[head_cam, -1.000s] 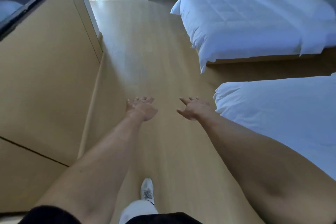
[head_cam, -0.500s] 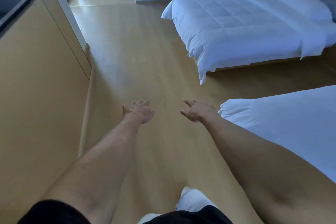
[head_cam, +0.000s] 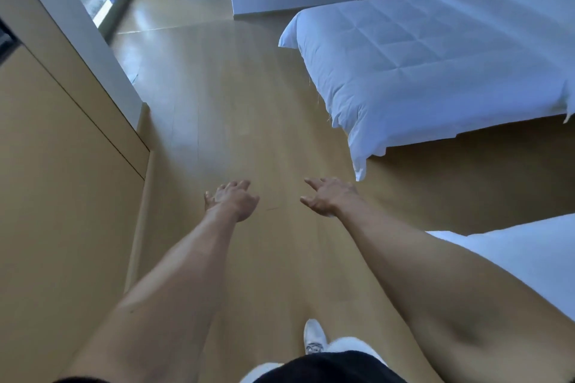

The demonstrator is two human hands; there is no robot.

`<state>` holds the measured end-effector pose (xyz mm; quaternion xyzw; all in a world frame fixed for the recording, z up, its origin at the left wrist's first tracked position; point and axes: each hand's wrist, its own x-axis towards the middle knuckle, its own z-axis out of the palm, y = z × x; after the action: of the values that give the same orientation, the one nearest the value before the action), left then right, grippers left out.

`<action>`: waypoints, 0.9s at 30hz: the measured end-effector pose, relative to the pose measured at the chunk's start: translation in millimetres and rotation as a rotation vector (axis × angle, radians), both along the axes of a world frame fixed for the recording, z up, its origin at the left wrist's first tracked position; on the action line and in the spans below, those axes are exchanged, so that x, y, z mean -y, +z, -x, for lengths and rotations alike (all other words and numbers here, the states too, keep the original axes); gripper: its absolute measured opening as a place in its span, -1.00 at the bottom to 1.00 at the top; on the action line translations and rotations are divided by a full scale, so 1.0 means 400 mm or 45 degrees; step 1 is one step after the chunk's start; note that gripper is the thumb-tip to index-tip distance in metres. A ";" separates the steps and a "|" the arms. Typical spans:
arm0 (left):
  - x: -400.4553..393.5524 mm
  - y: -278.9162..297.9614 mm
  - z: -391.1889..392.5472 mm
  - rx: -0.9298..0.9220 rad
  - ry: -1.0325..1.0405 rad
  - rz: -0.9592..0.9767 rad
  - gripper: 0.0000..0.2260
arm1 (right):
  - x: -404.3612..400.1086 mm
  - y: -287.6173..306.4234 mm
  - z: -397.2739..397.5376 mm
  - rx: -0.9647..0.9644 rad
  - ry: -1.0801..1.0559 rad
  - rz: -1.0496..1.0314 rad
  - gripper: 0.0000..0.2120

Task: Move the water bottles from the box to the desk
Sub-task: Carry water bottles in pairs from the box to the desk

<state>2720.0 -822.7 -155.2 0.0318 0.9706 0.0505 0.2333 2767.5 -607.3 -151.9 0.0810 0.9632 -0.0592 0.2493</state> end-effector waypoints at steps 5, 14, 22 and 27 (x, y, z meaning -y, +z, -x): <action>-0.056 0.014 0.207 -0.014 0.043 -0.037 -0.49 | -0.045 0.016 0.240 -0.012 0.057 0.016 -0.38; -0.082 -0.027 0.666 -0.025 0.044 -0.038 -0.49 | -0.078 -0.011 0.674 -0.005 0.081 -0.030 -0.38; -0.066 -0.002 1.156 -0.017 -0.055 -0.086 -0.49 | -0.042 0.031 1.142 0.005 0.024 -0.085 -0.38; -0.069 0.032 1.398 -0.026 -0.099 -0.084 -0.50 | -0.035 0.065 1.384 -0.017 0.001 -0.066 -0.38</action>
<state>2161.0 -795.0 -142.4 0.0777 0.9687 0.0729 0.2241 2214.0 -593.3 -126.0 0.0868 0.9661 -0.0346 0.2407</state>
